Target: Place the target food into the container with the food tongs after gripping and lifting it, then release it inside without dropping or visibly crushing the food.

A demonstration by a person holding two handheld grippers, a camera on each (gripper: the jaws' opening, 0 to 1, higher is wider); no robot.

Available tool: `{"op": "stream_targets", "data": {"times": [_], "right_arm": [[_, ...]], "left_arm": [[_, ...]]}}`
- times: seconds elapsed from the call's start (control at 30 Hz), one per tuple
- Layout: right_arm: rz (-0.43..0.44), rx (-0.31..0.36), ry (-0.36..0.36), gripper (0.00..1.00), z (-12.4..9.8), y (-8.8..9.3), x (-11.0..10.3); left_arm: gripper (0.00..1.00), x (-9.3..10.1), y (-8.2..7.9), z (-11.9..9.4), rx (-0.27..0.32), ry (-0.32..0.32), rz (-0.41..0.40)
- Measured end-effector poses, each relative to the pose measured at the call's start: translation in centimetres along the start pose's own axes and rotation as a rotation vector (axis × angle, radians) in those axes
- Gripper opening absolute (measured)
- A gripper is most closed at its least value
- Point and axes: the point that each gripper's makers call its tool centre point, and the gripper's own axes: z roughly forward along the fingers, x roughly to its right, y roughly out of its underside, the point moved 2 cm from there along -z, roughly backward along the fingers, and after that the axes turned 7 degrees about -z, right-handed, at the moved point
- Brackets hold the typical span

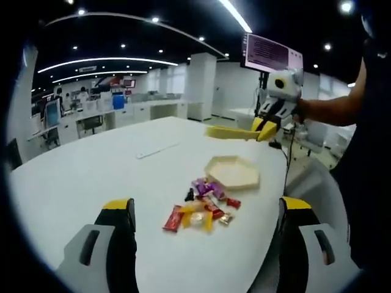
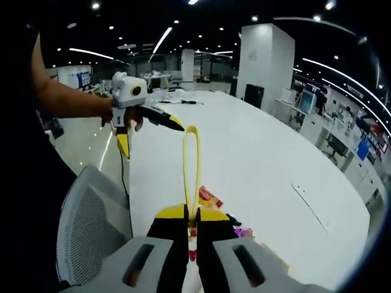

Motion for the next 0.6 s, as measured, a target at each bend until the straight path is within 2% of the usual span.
{"op": "stream_targets", "data": {"times": [0.1,0.27,0.37,0.47,0.6], "right_arm": [[-0.005,0.032,-0.018,0.01,-0.1,-1.2,-0.4],[-0.012,0.081,-0.058,0.01,-0.2,-3.2,-1.4],[-0.013,0.108,-0.089,0.01,-0.3,-4.3,-2.0],[-0.028,0.130,-0.110,0.01,-0.5,-5.5,-2.7],[-0.043,0.140,-0.128,0.01,-0.4,-6.2,-3.2]], "left_arm": [[0.90,0.7,-0.8,0.3,0.013,0.042,-0.009],[0.82,3.2,-4.1,0.5,0.113,0.169,-0.052],[0.71,5.7,-6.0,0.2,0.147,0.315,-0.091],[0.65,6.2,-6.6,0.5,0.142,0.326,-0.065],[0.59,7.2,-7.4,0.5,0.154,0.373,-0.068]]}}
